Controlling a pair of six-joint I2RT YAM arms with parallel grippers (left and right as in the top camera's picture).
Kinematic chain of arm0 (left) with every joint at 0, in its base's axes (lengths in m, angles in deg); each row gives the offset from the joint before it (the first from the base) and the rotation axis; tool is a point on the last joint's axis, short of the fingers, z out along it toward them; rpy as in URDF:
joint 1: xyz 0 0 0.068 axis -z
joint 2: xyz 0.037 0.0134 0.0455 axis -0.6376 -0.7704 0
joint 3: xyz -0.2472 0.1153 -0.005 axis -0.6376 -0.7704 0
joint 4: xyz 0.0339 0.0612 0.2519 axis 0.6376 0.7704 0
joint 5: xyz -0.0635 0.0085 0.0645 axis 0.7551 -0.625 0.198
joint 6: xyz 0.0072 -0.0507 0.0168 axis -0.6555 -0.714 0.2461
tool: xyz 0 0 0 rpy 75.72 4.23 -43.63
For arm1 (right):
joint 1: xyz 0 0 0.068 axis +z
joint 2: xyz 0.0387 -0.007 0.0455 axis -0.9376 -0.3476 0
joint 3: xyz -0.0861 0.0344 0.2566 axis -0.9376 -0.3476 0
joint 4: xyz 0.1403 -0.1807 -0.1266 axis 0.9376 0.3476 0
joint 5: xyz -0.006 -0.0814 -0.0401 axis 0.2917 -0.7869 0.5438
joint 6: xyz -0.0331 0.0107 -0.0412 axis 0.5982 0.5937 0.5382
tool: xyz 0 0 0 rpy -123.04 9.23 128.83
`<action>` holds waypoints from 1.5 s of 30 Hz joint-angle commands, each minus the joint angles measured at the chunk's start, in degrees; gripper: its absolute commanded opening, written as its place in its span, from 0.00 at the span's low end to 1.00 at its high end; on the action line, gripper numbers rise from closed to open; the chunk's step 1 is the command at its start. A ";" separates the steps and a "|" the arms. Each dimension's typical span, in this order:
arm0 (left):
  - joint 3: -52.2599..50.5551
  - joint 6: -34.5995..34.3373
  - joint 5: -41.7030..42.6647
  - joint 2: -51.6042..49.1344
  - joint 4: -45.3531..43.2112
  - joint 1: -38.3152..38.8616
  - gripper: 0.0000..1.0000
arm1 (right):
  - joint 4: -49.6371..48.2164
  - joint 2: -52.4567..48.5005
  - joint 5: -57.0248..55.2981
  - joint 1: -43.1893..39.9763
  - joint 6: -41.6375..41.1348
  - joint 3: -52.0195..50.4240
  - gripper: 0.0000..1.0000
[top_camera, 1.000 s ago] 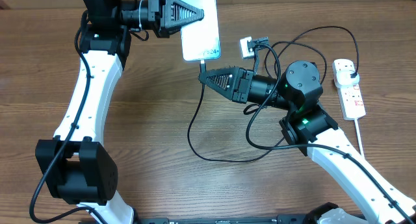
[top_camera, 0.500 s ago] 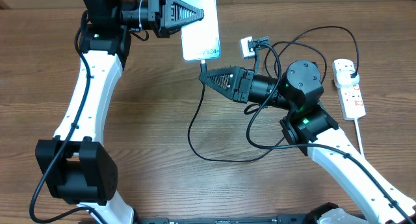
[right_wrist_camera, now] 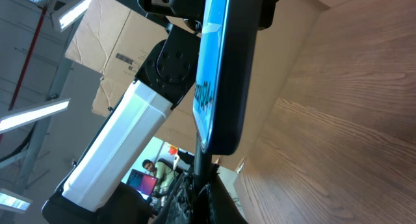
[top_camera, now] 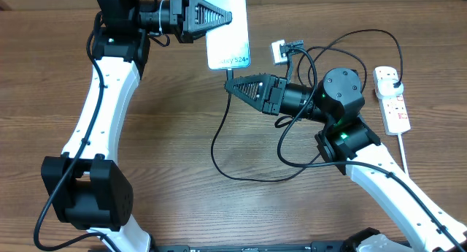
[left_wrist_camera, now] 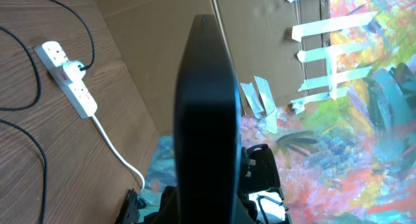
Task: Plug charger to phone and switch on socket
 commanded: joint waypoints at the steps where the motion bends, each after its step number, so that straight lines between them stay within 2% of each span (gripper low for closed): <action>1: 0.55 1.55 2.67 1.79 -0.26 1.44 0.04 | -0.83 -0.28 -2.58 -0.85 -0.04 0.00 0.04; 27: 0.55 2.38 4.17 1.79 -0.20 3.80 0.04 | -0.85 -0.28 -3.17 -3.50 0.22 0.00 0.04; 35: 0.55 2.40 4.17 1.79 0.02 3.96 0.04 | -0.79 -0.28 1.18 -6.95 1.70 0.00 0.04; 45: 0.55 2.47 4.17 1.79 0.00 5.64 0.04 | -0.87 -0.28 0.90 -7.13 1.70 0.00 0.04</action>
